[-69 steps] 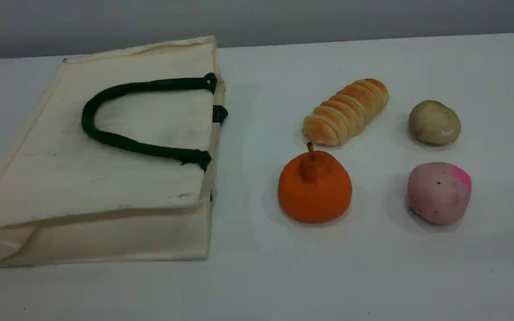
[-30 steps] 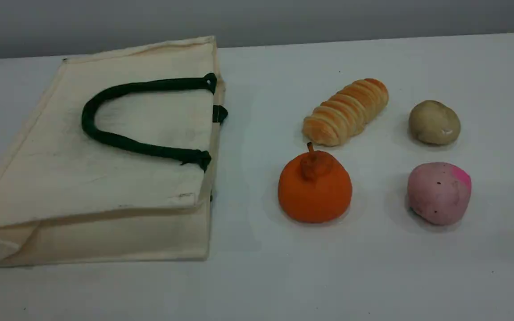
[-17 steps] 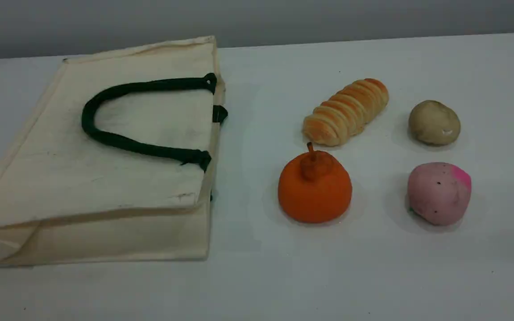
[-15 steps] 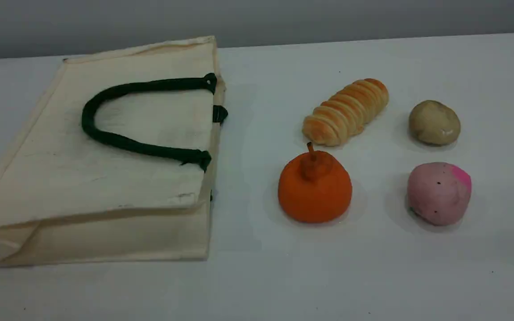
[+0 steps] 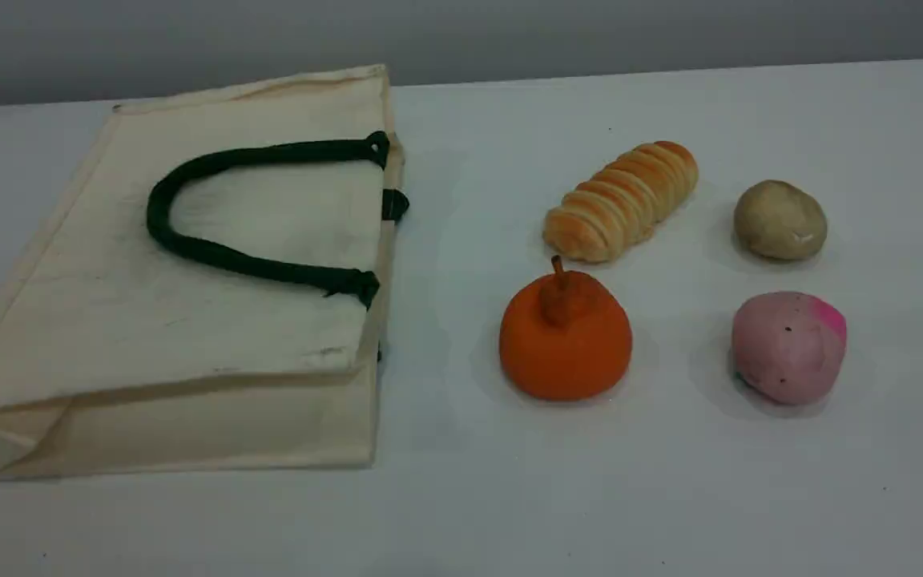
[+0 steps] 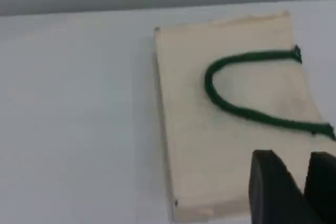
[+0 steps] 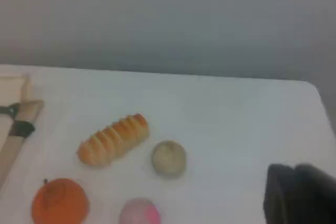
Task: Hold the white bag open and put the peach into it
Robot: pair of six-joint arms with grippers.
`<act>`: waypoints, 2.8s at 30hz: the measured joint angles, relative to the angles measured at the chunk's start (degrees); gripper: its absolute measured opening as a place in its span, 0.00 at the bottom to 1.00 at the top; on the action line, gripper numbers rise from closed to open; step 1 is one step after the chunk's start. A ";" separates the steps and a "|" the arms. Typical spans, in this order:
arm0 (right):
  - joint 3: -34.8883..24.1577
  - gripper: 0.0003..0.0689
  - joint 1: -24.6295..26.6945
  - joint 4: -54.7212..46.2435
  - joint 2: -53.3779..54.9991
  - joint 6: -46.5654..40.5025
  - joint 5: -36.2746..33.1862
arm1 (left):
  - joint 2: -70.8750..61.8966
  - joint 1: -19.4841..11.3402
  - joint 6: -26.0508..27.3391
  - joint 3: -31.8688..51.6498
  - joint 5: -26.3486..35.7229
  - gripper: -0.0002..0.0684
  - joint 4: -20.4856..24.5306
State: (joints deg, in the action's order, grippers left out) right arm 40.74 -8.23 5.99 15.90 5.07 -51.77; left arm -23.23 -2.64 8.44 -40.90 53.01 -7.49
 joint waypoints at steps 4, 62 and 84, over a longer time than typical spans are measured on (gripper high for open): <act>4.38 0.01 0.00 0.13 7.08 0.00 -0.14 | -7.04 0.00 0.00 -5.15 0.36 0.28 -0.25; 13.98 0.83 0.13 1.77 43.59 -0.47 14.24 | -77.80 3.52 -3.44 -33.61 -4.60 0.72 -6.27; 13.98 0.83 0.13 3.12 43.59 -0.44 15.06 | -92.07 8.47 -6.24 -36.40 -11.04 0.72 -5.79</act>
State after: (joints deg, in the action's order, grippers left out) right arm 54.72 -8.10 9.11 59.48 4.63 -36.70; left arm -115.30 5.83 2.20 -77.30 41.97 -13.28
